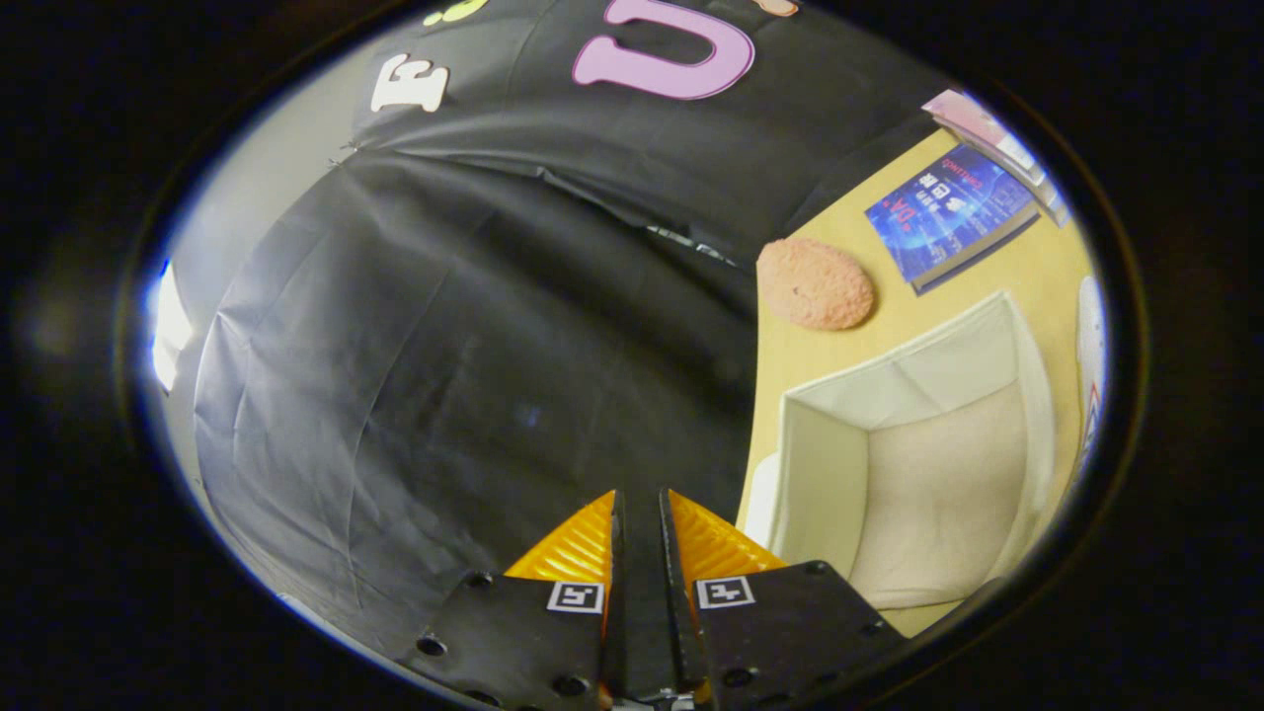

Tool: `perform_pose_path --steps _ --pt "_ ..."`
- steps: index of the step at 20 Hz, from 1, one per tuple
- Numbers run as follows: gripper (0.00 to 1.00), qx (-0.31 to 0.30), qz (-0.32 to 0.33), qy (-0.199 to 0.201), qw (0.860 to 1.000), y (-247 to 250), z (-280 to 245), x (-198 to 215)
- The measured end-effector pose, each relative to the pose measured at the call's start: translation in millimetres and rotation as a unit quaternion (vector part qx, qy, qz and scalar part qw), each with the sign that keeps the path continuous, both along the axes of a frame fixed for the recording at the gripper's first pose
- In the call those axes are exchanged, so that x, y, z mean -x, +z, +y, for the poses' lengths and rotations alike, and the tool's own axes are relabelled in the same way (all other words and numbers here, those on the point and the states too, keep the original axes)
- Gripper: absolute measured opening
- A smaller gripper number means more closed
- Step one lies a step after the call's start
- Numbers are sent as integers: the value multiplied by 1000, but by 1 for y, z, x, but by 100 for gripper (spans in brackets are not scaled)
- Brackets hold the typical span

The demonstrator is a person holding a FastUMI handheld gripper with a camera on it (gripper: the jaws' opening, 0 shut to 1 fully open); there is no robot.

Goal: Open the storage box then place both shoes into the box .Put the left shoe in first, then the right shoe, with the right side of both shoes facing outward in a uniform manner.

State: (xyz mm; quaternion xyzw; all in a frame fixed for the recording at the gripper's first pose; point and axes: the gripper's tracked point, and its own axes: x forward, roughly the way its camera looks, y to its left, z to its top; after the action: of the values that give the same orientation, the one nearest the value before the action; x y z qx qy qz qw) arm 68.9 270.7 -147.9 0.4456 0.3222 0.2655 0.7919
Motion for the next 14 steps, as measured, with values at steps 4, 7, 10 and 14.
perform_pose_path --steps 4,7,10,14 --pt "20 11 1 -36 999 -5 -52 -8" --pt "20 18 5 -68 998 -10 -97 -13" --pt "20 36 9 -98 994 -26 -140 -14" --pt "20 64 28 -128 989 -56 -191 -1"
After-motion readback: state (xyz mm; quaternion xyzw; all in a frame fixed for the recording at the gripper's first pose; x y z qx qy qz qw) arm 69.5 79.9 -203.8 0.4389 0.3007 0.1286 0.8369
